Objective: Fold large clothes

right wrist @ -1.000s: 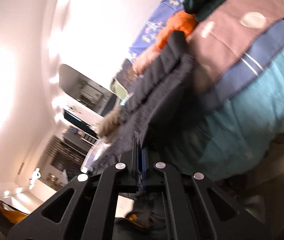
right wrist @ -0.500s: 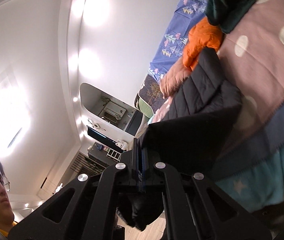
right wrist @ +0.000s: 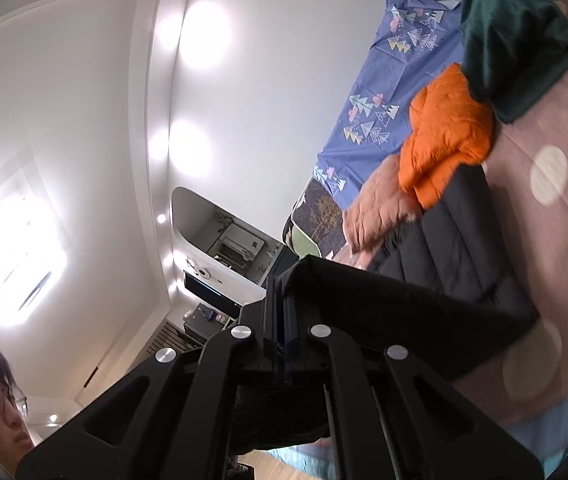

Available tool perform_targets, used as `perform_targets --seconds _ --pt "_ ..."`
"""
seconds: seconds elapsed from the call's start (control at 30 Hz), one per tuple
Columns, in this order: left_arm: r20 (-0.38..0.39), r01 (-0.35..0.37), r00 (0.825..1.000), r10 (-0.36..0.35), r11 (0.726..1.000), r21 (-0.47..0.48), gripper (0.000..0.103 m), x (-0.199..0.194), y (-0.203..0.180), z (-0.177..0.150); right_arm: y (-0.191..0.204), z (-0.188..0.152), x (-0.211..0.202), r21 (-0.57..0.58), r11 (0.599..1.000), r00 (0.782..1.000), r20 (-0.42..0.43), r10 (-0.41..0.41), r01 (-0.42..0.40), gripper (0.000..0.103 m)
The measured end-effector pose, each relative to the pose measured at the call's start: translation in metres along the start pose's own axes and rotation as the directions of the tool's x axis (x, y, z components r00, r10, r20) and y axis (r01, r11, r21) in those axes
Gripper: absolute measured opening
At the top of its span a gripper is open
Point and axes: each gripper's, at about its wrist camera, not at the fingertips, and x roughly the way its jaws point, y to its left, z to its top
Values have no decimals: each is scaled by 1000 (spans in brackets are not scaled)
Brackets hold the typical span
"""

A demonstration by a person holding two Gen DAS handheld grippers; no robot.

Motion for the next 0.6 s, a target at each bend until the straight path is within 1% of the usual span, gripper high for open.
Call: perform_targets --seconds 0.07,0.13,0.17,0.23,0.3,0.4,0.5,0.53,0.57,0.6 --pt "5 -5 1000 5 1000 -1 5 12 4 17 -5 18 15 10 1000 1000 9 -8 8 2" --pt "12 -27 1000 27 1000 2 5 26 8 35 -10 36 31 23 1000 1000 20 -3 3 2" --pt "14 -36 999 36 999 -6 5 37 14 47 -15 47 40 32 999 1000 29 -5 4 2" --pt "13 -49 999 49 999 -14 5 52 23 61 -26 69 61 43 999 999 40 -18 16 2" --pt "2 -75 997 75 997 -27 5 74 38 78 -40 83 79 58 998 998 43 -39 37 2" --pt "-29 -120 993 118 990 -81 5 109 75 94 -77 106 114 111 989 995 29 -99 95 2" --pt "-71 -177 983 169 975 -136 5 141 119 103 -121 121 147 163 968 981 -2 -194 192 2" --pt "-90 -201 978 189 968 -152 5 151 135 104 -138 124 158 180 956 973 -16 -232 231 2" --pt "-114 -254 965 237 953 -167 5 165 157 105 -151 126 165 193 947 966 -29 -258 259 2" --pt "-129 -286 956 265 942 -178 5 172 170 105 -165 128 173 209 935 958 -42 -284 286 2"
